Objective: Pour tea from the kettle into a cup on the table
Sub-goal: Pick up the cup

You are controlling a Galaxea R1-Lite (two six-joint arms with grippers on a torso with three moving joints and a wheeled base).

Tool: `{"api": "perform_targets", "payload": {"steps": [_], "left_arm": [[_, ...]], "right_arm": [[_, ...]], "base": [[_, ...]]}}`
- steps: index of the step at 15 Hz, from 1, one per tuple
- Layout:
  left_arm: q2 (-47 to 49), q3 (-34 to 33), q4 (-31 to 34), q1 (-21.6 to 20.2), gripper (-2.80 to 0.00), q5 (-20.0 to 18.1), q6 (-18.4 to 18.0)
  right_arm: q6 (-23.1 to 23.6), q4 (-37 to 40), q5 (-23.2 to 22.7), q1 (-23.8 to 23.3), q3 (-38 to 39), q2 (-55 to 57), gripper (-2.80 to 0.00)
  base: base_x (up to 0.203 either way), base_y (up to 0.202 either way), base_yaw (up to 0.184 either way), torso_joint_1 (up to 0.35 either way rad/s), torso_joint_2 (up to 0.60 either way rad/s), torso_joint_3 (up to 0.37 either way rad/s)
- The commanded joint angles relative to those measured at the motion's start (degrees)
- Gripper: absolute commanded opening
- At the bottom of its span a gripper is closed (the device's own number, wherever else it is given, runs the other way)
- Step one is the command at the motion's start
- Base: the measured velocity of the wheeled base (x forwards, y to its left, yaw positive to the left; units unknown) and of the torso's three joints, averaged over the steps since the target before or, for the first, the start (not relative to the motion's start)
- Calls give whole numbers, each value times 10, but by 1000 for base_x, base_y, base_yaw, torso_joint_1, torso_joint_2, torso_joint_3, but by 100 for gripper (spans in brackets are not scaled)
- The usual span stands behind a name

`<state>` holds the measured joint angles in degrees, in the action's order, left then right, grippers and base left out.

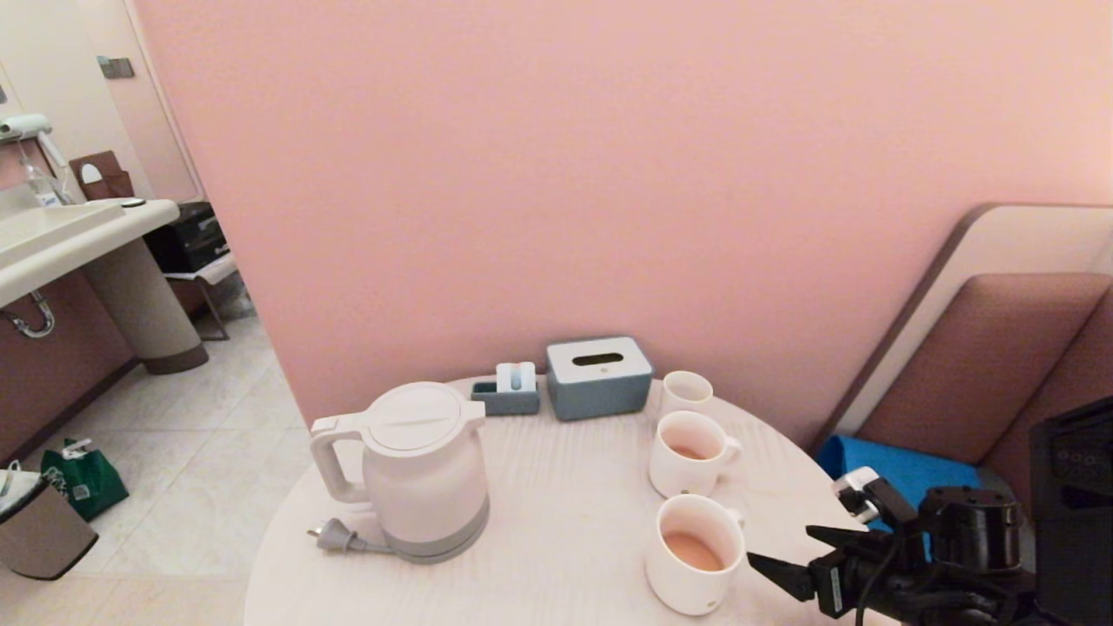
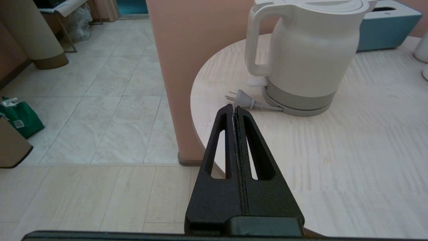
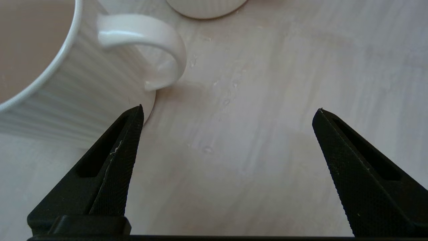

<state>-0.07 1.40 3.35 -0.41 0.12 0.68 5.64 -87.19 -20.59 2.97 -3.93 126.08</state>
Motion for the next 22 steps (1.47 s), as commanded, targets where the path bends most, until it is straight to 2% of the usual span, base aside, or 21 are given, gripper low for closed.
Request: {"api": "perform_targets", "payload": {"steps": [1, 9, 17, 22], "left_arm": [[1, 0, 0, 0, -280, 1, 0], [1, 0, 1, 0, -280, 1, 0], [1, 0, 1, 0, -280, 1, 0], [1, 0, 1, 0, -280, 0, 0]], "right_arm": [[0, -24, -2, 0, -15, 4, 0], [0, -24, 8, -7, -60, 22, 0], [-24, -25, 46, 40, -73, 33, 0], [-27, -24, 53, 48, -89, 42, 0]], "base": [[0, 0, 0, 0, 0, 0], [0, 0, 0, 0, 0, 0], [0, 0, 0, 0, 0, 0], [0, 0, 0, 0, 0, 0]]}}
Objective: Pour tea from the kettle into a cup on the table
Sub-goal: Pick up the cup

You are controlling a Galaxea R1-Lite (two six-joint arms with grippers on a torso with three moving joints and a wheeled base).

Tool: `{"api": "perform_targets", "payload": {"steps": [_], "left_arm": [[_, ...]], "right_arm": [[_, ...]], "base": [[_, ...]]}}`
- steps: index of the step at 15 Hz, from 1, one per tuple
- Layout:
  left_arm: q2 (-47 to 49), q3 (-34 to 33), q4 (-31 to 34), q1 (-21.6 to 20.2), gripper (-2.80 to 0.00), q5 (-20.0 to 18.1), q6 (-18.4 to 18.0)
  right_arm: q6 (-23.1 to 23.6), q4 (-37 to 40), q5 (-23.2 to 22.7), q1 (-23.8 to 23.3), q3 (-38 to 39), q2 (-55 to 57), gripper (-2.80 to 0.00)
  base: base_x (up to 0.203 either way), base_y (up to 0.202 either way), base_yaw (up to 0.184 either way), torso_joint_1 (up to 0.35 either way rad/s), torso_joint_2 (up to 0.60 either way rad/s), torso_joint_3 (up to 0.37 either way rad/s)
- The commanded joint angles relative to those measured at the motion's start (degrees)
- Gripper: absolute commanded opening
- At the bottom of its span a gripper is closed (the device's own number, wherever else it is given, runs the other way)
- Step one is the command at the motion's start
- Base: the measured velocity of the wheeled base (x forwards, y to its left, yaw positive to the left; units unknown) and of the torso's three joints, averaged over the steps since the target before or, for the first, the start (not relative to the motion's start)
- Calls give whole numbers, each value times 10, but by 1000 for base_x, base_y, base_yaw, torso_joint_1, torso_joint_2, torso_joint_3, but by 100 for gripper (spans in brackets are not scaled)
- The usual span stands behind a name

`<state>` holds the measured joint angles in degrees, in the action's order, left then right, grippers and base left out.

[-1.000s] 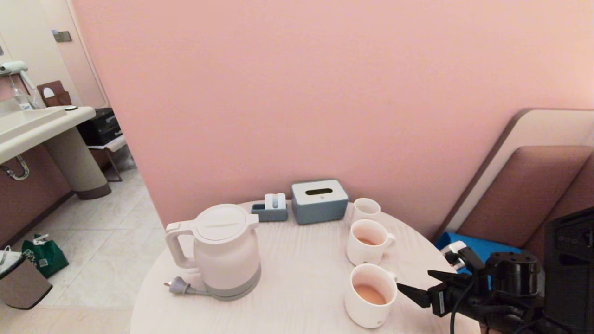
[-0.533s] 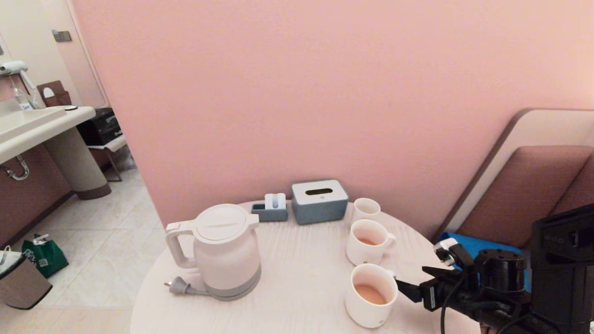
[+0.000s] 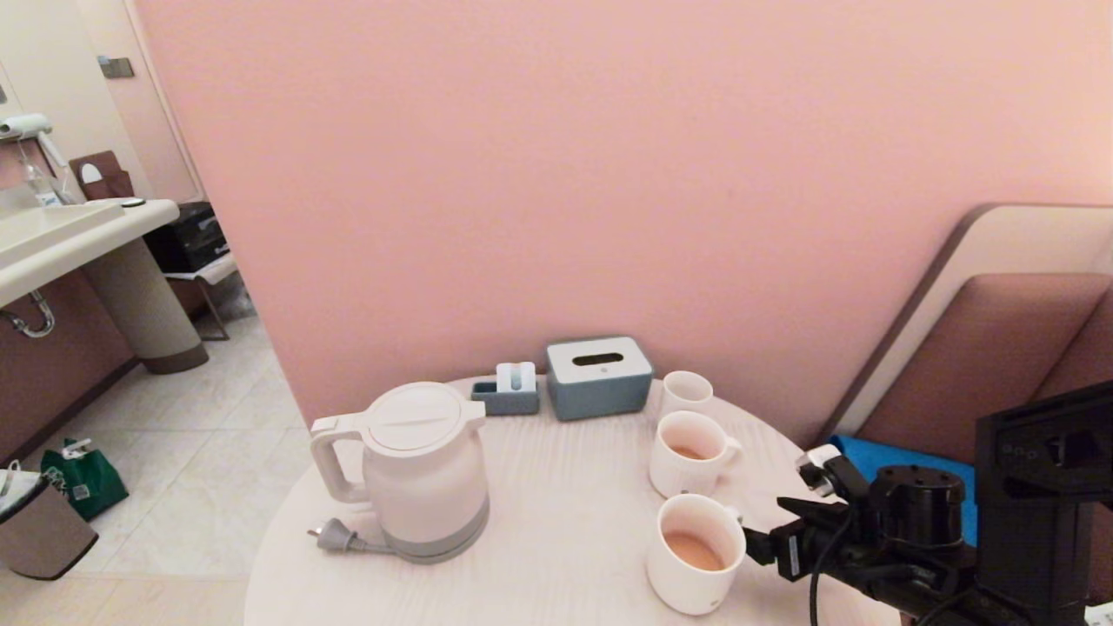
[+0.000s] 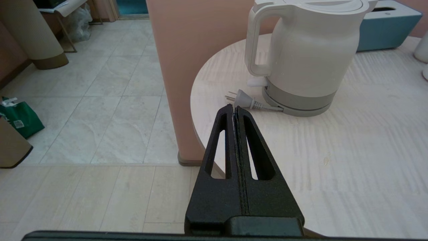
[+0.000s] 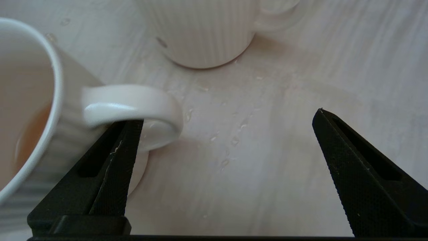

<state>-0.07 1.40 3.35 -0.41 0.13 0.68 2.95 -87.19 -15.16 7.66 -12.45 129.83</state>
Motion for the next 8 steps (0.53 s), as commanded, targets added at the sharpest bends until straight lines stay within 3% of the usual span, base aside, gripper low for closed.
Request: {"api": "perform_targets", "payload": {"steps": [1, 8], "left_arm": [[1, 0, 0, 0, -280, 0, 0], [1, 0, 0, 0, -280, 0, 0]], "right_arm": [[0, -24, 3, 1, -11, 8, 0], [-28, -24, 27, 32, -32, 20, 0]], "base": [[0, 0, 0, 0, 0, 0], [0, 0, 0, 0, 0, 0]]}}
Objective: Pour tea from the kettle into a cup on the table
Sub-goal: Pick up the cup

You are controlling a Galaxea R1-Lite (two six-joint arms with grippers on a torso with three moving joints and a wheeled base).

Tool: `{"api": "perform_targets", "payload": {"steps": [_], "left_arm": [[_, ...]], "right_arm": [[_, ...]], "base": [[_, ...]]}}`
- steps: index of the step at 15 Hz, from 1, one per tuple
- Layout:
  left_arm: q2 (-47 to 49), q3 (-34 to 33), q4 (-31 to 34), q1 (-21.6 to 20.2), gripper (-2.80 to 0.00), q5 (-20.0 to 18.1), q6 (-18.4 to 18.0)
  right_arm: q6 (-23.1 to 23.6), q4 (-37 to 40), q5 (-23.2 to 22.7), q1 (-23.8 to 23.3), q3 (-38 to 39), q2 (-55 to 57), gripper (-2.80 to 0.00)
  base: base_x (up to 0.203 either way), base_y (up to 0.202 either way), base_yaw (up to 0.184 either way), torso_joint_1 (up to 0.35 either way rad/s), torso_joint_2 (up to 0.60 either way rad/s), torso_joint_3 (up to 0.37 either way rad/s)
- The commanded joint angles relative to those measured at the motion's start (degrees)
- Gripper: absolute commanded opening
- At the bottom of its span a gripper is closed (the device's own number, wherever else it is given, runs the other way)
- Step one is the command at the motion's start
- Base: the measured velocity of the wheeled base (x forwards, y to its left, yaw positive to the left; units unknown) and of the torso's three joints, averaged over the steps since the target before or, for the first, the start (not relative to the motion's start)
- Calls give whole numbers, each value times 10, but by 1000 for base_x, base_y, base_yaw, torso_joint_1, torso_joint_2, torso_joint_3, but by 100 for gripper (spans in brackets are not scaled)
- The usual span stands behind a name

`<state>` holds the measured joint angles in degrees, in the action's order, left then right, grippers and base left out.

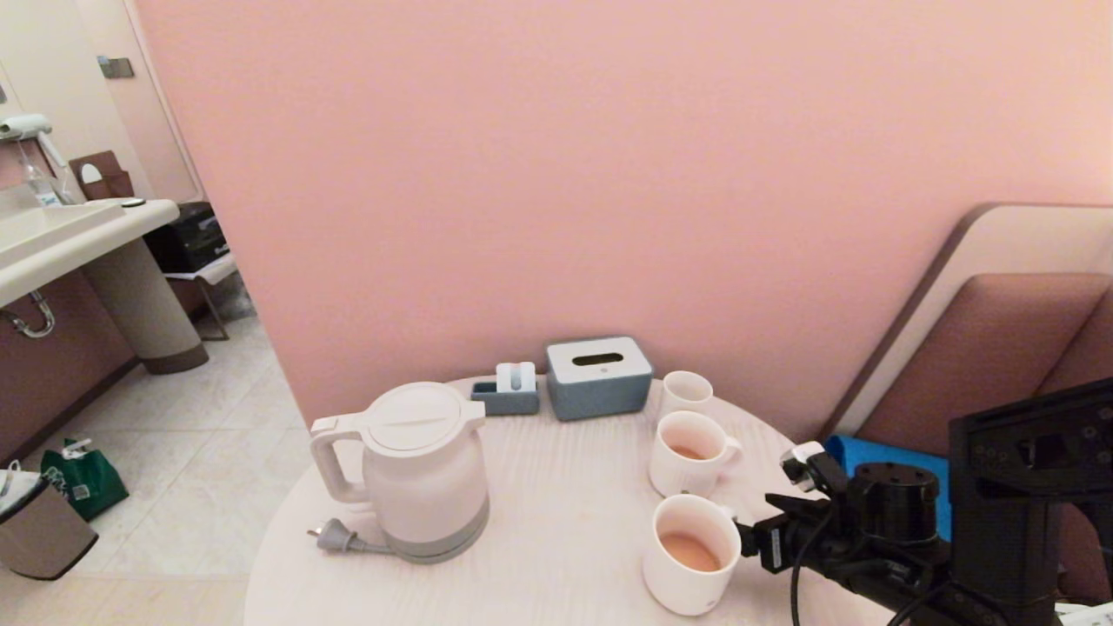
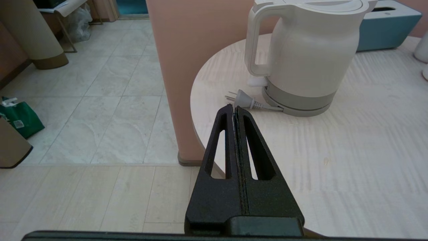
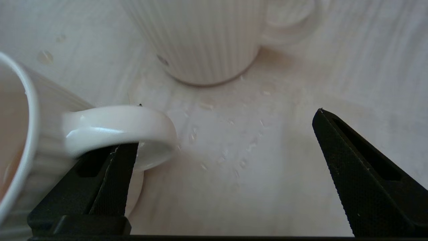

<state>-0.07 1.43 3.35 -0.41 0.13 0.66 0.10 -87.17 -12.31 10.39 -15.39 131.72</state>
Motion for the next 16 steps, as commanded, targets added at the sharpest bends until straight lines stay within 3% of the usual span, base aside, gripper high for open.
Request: {"api": "perform_targets", "payload": {"steps": [1, 6, 7, 8, 16], "left_arm": [[1, 0, 0, 0, -280, 1, 0], [1, 0, 0, 0, -280, 1, 0], [1, 0, 0, 0, -280, 1, 0], [1, 0, 1, 0, -280, 0, 0], [1, 0, 0, 0, -280, 1, 0]], "right_arm": [[-9, -25, 4, 10, -9, 3, 0], [-13, -24, 10, 17, -9, 10, 0], [-13, -24, 11, 17, -9, 10, -80], [-13, -24, 10, 17, -8, 9, -280], [-13, -24, 11, 17, -4, 7, -280]], "base": [[0, 0, 0, 0, 0, 0], [0, 0, 0, 0, 0, 0], [0, 0, 0, 0, 0, 0], [0, 0, 0, 0, 0, 0], [0, 0, 0, 0, 0, 0]]}}
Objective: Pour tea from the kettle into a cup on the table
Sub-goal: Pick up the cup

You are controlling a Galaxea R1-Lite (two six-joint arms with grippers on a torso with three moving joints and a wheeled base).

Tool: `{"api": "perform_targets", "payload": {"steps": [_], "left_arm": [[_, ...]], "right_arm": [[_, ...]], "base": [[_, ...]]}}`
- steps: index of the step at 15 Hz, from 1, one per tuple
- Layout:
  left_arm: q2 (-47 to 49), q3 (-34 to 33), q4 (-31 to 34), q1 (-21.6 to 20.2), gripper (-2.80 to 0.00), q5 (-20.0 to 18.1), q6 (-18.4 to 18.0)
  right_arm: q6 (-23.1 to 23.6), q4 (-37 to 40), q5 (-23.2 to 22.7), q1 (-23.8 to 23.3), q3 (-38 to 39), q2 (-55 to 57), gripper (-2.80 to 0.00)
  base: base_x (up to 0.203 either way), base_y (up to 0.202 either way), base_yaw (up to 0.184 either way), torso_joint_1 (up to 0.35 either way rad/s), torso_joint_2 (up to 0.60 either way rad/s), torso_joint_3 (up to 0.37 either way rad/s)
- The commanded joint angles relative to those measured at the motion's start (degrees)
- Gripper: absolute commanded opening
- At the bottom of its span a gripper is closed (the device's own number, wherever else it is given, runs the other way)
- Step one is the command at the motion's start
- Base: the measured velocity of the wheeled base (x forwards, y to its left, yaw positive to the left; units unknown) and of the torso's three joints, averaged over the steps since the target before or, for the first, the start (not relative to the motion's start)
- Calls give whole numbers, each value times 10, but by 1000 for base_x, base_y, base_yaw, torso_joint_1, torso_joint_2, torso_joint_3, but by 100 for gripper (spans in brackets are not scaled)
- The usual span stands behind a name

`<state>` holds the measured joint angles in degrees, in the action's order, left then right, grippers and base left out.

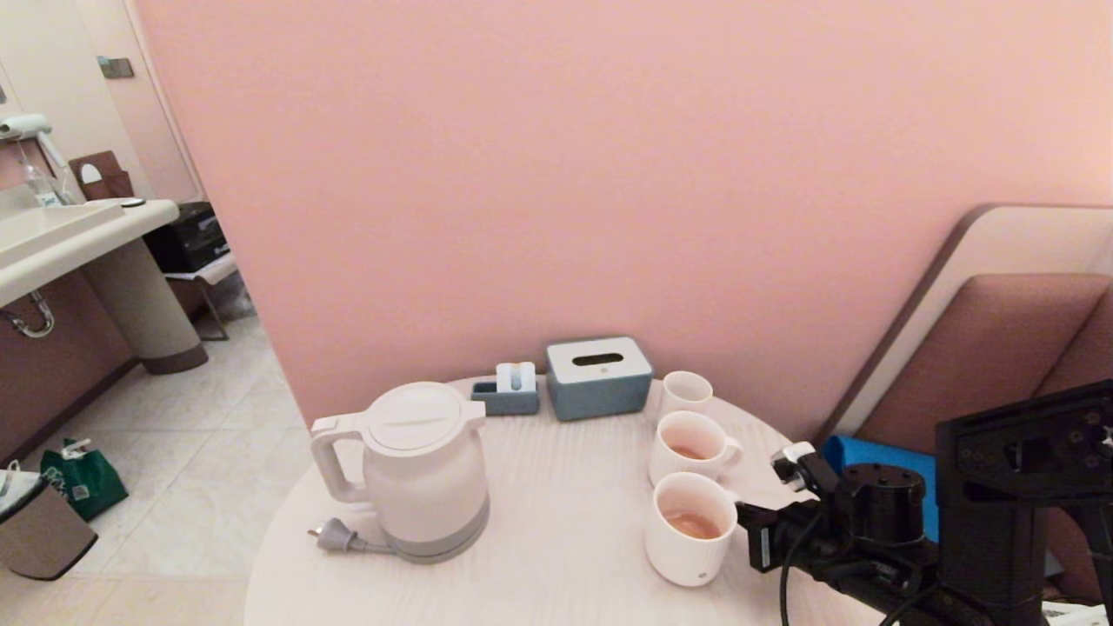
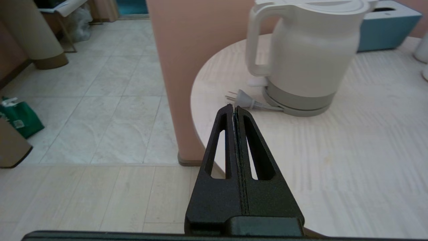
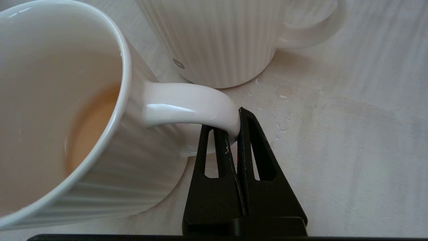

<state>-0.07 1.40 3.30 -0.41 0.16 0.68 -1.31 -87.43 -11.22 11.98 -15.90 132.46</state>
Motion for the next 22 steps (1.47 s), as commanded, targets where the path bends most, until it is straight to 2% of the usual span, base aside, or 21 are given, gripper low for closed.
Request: {"api": "perform_targets", "payload": {"steps": [1, 6, 10, 11, 13, 19, 22], "left_arm": [[1, 0, 1, 0, -280, 0, 0], [1, 0, 0, 0, -280, 0, 0], [1, 0, 1, 0, -280, 0, 0], [1, 0, 1, 0, -280, 0, 0], [1, 0, 0, 0, -280, 0, 0], [1, 0, 0, 0, -280, 0, 0], [1, 0, 1, 0, -280, 0, 0]], "right_arm": [[1, -21, 0, 1, 1, -1, -280], [1, -22, 0, 1, 19, -16, -280], [-1, -22, 2, -4, 66, -99, -280], [-5, -22, 17, -5, 75, -125, -280], [-18, -22, 92, -5, 88, -147, -280], [-43, -22, 101, -6, 107, -146, -280], [-44, -22, 101, -38, 100, -146, -280]], "base": [[0, 0, 0, 0, 0, 0], [0, 0, 0, 0, 0, 0], [0, 0, 0, 0, 0, 0], [0, 0, 0, 0, 0, 0], [0, 0, 0, 0, 0, 0], [0, 0, 0, 0, 0, 0], [0, 0, 0, 0, 0, 0]]}}
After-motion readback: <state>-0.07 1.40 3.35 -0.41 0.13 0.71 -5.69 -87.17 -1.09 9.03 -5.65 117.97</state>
